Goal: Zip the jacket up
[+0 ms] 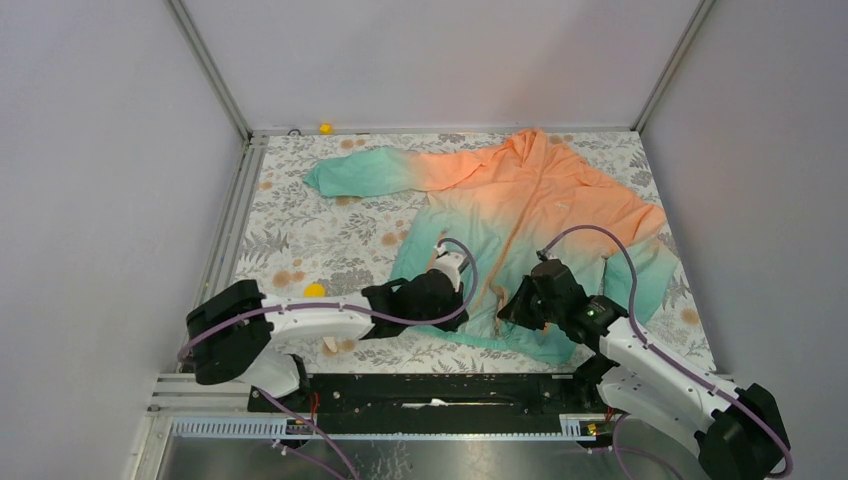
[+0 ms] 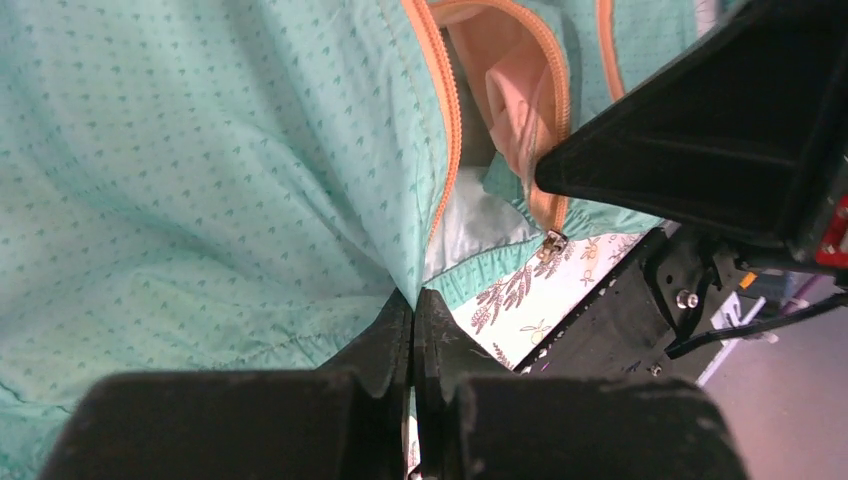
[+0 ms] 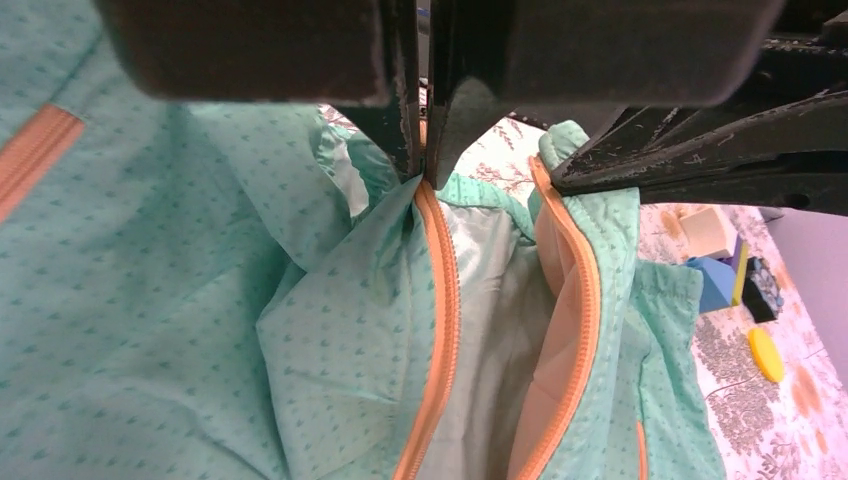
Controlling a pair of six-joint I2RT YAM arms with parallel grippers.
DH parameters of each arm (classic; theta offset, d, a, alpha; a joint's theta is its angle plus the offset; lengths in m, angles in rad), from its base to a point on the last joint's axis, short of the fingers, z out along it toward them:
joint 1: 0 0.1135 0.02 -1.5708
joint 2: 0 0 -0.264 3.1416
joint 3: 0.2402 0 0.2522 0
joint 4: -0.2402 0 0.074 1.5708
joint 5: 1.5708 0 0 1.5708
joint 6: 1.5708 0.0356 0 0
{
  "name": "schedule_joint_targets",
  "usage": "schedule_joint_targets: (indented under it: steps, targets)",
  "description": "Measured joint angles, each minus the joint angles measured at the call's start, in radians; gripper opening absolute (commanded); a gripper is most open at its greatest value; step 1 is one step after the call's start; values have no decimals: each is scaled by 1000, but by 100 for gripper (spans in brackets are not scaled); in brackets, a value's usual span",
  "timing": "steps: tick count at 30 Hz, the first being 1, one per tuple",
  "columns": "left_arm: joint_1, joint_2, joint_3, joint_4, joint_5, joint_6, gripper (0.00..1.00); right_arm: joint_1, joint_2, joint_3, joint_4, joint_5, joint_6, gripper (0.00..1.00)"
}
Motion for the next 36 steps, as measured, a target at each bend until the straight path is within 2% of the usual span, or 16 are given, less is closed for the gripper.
schedule_joint_targets:
  steps: [5, 15, 19, 24, 36]
  targets:
    - [16, -85, -170, 250, 48, 36, 0, 19, 23, -10, 68, -31, 66, 0]
    - [16, -88, -270, 624, 103, 93, 0, 49, 21, -144, 318, -49, 236, 0]
    - [19, -88, -314, 689, 109, 101, 0, 50, -55, -233, 423, -63, 255, 0]
    - [26, -92, -351, 722, 112, 118, 0, 50, -136, -278, 475, -72, 257, 0]
    - [29, -100, -373, 776, 113, 125, 0, 51, -80, -280, 597, -146, 270, 0]
